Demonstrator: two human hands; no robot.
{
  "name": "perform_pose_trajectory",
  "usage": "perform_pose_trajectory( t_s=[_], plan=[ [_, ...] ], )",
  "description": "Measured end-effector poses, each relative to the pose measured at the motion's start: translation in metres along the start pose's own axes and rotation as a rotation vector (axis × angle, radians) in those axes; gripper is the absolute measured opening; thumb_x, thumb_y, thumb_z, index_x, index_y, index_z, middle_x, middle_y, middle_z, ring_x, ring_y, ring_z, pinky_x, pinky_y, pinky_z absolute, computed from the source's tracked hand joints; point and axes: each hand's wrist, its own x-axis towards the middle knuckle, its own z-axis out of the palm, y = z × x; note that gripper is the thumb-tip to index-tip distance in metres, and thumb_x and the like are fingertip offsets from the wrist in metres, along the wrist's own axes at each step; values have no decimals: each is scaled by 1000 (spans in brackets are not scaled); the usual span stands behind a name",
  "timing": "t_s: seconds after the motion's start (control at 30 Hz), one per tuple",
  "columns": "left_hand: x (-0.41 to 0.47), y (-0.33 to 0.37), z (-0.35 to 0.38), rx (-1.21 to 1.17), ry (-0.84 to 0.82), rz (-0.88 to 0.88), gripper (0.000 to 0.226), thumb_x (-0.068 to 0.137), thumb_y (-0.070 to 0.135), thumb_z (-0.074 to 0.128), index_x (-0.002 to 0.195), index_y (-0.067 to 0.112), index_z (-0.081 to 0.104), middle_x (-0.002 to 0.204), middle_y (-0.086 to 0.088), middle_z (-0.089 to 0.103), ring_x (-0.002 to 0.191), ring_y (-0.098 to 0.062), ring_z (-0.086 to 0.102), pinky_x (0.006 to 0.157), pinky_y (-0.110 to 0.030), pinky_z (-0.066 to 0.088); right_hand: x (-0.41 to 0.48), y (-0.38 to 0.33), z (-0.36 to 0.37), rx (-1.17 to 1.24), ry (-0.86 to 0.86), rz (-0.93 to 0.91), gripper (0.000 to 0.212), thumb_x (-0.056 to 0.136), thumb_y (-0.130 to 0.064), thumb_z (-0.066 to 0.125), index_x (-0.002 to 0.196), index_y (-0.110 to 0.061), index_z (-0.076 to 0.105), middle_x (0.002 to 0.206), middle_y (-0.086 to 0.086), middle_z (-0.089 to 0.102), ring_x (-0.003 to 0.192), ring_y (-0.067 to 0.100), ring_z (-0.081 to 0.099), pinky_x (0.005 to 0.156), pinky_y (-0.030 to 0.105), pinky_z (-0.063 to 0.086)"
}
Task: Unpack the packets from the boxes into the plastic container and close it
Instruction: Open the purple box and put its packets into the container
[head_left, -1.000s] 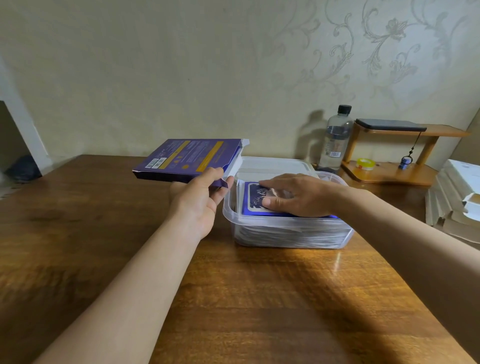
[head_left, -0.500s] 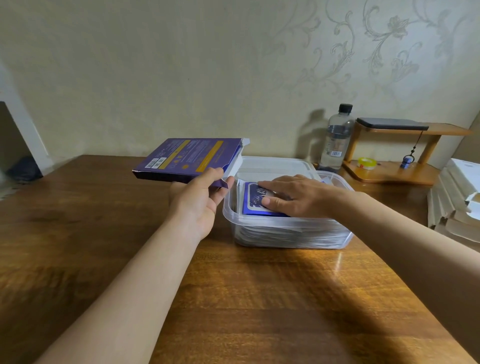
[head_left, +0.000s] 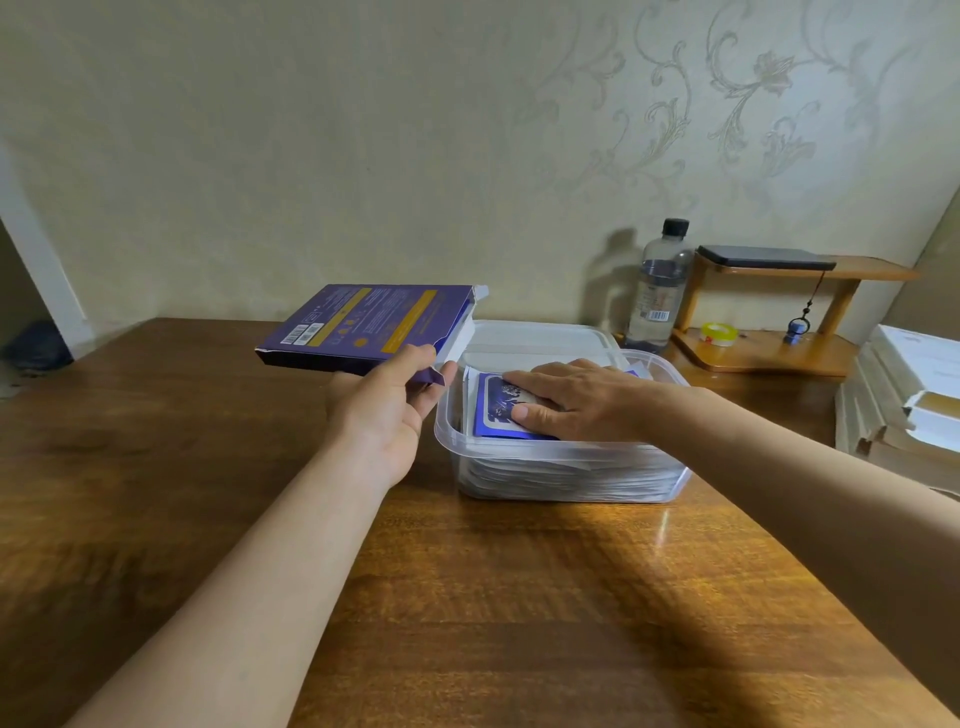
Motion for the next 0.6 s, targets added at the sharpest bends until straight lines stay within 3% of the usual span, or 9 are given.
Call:
perform_pose_trajectory(
  t_s=[0.17, 0.3, 0.6],
  plan=[
    [0, 0, 1, -3, 0, 1, 27, 86, -5, 72, 101, 14, 58, 112, -15, 67, 104, -29, 70, 78, -37, 63, 0, 2, -1, 6, 5, 4, 81, 85, -78, 16, 156, -39, 16, 158, -5, 34, 142, 24, 34, 114, 47, 28],
    [0, 1, 2, -6, -9, 6, 28, 86, -7, 71, 101, 13, 58, 110, -14, 67, 101, -27, 70, 82, -39, 63, -5, 9, -3, 76, 32, 15, 70, 92, -74, 21, 155, -44, 16, 163, -8, 23, 148, 19, 25, 119, 43, 17],
    [2, 0, 0, -5, -21, 4, 31, 87, -3, 72, 108, 15, 57, 117, -14, 66, 103, -27, 70, 77, -36, 63, -2, 18, 6, 101, -22, 8, 74, 81, -85, 14, 150, -58, 6, 165, -8, 15, 151, 22, 15, 122, 46, 9]
  ],
)
